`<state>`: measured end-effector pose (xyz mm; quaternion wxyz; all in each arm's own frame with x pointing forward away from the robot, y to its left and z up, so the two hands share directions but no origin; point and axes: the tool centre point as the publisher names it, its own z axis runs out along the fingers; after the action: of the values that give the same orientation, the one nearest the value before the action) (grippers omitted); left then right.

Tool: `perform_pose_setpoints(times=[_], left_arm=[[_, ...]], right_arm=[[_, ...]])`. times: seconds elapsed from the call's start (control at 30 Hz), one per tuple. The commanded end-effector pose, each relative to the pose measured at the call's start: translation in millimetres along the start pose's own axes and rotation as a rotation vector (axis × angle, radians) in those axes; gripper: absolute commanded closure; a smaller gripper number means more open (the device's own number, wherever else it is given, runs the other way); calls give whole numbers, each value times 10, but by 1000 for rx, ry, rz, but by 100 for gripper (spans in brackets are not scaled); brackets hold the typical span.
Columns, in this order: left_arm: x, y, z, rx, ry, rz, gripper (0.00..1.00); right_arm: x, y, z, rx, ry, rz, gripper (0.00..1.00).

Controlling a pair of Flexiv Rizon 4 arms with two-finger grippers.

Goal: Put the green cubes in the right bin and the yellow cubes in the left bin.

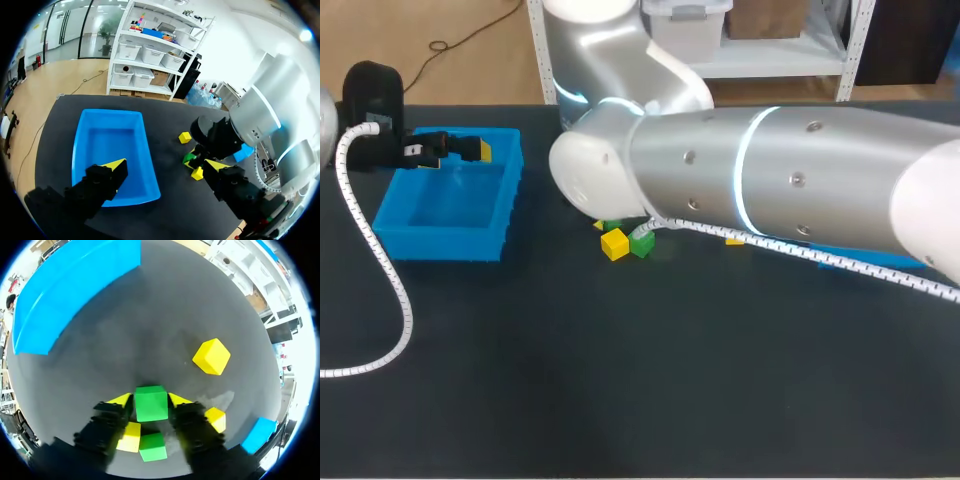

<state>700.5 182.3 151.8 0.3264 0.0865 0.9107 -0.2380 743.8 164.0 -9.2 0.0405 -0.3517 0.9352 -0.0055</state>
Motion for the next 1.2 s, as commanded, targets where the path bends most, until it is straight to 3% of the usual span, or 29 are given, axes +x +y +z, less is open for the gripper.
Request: perform_pose_setpoints(times=[0.03,0.13,0.23,0.37,0.5,0.7,0.83,1.07,1.2], left_arm=[[13,20,0,9,-6,2,0],[13,20,0,9,-6,2,0],[13,20,0,9,-6,2,0],[13,20,0,9,-6,2,0],[13,20,0,9,-6,2,0],[13,20,0,9,-6,2,0],[13,20,0,9,-6,2,0],[13,20,0,9,-6,2,0],[13,20,0,9,-6,2,0]], right_arm=[[1,-22,-23,-6,-4,0,100],[-37,-57,-99,-3,-23,-3,100],[-118,-159,-366,25,-91,-10,100],[-173,-462,-867,51,-211,33,100],[-66,-801,-1261,79,-304,102,100],[324,-1359,-1561,120,-379,267,100],[735,-1741,-1632,145,-388,400,100],[1414,-2111,-1485,182,-321,572,100],[1686,-2214,-1321,214,-258,633,100]])
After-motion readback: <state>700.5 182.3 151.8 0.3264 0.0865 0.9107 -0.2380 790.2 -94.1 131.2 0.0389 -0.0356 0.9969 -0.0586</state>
